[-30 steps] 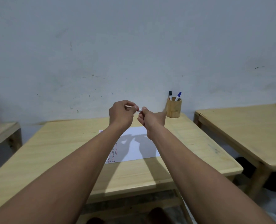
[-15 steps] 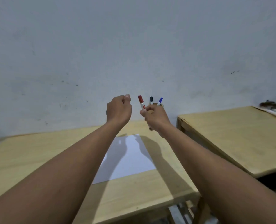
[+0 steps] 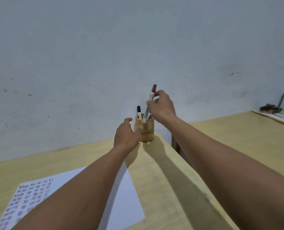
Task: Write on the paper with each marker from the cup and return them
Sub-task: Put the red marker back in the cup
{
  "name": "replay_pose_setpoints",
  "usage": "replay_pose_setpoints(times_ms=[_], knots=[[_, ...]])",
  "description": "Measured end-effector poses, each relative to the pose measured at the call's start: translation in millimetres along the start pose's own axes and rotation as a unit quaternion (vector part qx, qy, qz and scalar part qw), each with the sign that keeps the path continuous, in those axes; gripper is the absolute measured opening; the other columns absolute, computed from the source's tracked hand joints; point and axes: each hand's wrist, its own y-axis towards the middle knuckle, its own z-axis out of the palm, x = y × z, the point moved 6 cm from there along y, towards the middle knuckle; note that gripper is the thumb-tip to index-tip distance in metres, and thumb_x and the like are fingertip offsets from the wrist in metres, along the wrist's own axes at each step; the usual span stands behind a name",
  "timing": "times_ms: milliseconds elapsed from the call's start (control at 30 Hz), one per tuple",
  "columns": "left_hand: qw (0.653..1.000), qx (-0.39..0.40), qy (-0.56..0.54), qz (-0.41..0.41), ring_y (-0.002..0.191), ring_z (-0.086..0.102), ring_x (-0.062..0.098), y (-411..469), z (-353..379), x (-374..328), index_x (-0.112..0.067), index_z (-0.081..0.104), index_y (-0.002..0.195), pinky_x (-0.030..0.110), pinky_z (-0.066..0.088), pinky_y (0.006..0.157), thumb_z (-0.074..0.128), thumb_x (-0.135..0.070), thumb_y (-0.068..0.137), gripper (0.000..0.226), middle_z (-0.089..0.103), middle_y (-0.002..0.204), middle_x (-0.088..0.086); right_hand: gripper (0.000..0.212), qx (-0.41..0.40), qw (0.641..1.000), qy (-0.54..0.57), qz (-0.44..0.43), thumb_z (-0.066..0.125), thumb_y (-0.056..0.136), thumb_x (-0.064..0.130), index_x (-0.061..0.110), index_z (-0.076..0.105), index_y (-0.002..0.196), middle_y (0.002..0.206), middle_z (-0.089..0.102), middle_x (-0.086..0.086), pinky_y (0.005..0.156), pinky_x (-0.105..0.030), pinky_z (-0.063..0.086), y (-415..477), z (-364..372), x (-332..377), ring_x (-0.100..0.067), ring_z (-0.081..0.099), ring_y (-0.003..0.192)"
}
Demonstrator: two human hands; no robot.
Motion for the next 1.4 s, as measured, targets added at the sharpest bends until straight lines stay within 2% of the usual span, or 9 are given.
replay_pose_setpoints(times_ms=[133,300,533,633,733,867,1067,1333,1400], knots=[[1.0,0.013,-0.001,-0.007,0.128,0.053,0.027,15.5,21.7,8.0,-0.018,0.033,0.153,0.039,0.045,0.101,0.067,-0.045,0.089,0.077,0.053,0.142,0.009,0.024,-0.011,1.0,-0.008,-0.025,0.057,0.098,0.018,0.017,0.056,0.121,0.095,0.066,-0.002,0.057,-0.025,0.043,19.1,3.6,-5.1,-0.01,0.062,0.075],[0.999,0.008,-0.049,-0.002,0.094,0.057,0.017,22.8,36.3,9.5,-0.018,0.048,0.138,0.026,0.044,0.068,0.062,-0.018,0.089,0.051,0.065,0.119,0.004,0.023,0.038,0.997,-0.065,-0.03,0.058,0.099,0.025,0.015,0.061,0.12,0.1,0.069,-0.004,0.068,-0.033,0.054,31.1,20.8,-16.8,-0.017,0.066,0.077],[0.996,0.01,-0.085,0.007,0.092,0.059,0.014,29.0,42.5,14.5,-0.021,0.05,0.135,0.018,0.047,0.068,0.066,-0.009,0.088,0.051,0.06,0.115,-0.003,0.023,0.103,0.991,-0.083,0.027,0.071,0.09,0.015,-0.005,0.075,0.102,0.079,0.067,-0.009,0.062,-0.03,0.047,26.7,34.1,-32.1,-0.025,0.061,0.076],[0.994,0.006,-0.106,0.008,0.084,0.058,0.005,30.2,42.9,17.0,-0.025,0.052,0.129,0.008,0.042,0.054,0.063,-0.009,0.09,0.043,0.062,0.115,-0.004,0.028,0.062,0.994,-0.079,0.046,0.065,0.086,0.006,-0.004,0.07,0.112,0.106,0.072,-0.02,0.076,-0.041,0.057,27.7,27.1,-40.4,-0.03,0.067,0.083],[0.994,0.011,-0.111,0.017,0.093,0.058,0.009,31.4,44.5,19.6,-0.022,0.05,0.134,0.008,0.039,0.059,0.072,-0.015,0.087,0.052,0.061,0.116,-0.006,0.022,0.01,0.993,-0.097,0.068,0.061,0.088,0.006,0.005,0.06,0.11,0.098,0.065,-0.011,0.077,-0.04,0.056,33.9,19.1,-52.9,-0.023,0.063,0.081],[0.994,0.009,-0.108,0.022,0.095,0.059,0.008,33.0,46.1,22.3,-0.022,0.049,0.135,0.009,0.04,0.061,0.075,-0.018,0.088,0.053,0.06,0.114,-0.009,0.015,0.039,0.985,-0.109,0.129,0.072,0.083,0.018,0.011,0.06,0.088,0.069,0.05,-0.001,0.051,-0.027,0.036,36.8,33.0,-67.0,-0.021,0.053,0.064],[0.995,-0.003,-0.095,0.035,0.097,0.057,0.011,33.3,46.0,24.1,-0.019,0.055,0.131,0.015,0.042,0.067,0.077,-0.023,0.086,0.05,0.057,0.108,-0.011,0.019,0.012,0.988,-0.091,0.121,0.076,0.086,0.016,0.012,0.068,0.103,0.095,0.068,-0.006,0.064,-0.028,0.042,43.8,43.5,-82.2,-0.023,0.061,0.081],[0.994,-0.006,-0.107,0.015,0.097,0.06,0.01,29.6,45.3,23.1,-0.026,0.059,0.113,0.01,0.04,0.067,0.077,-0.023,0.086,0.033,0.061,0.105,-0.012,0.014,-0.024,0.995,-0.051,0.088,0.07,0.092,0.014,0.012,0.065,0.105,0.101,0.067,-0.005,0.069,-0.03,0.046,45.9,38.6,-76.4,-0.023,0.064,0.088],[0.995,-0.005,-0.095,0.014,0.102,0.062,0.013,28.4,43.8,23.2,-0.021,0.061,0.124,0.017,0.043,0.075,0.077,-0.026,0.086,0.042,0.066,0.116,-0.005,0.015,-0.027,0.996,-0.038,0.076,0.069,0.092,0.018,0.015,0.061,0.104,0.099,0.066,-0.004,0.069,-0.03,0.047,45.3,33.2,-68.2,-0.023,0.066,0.087]])
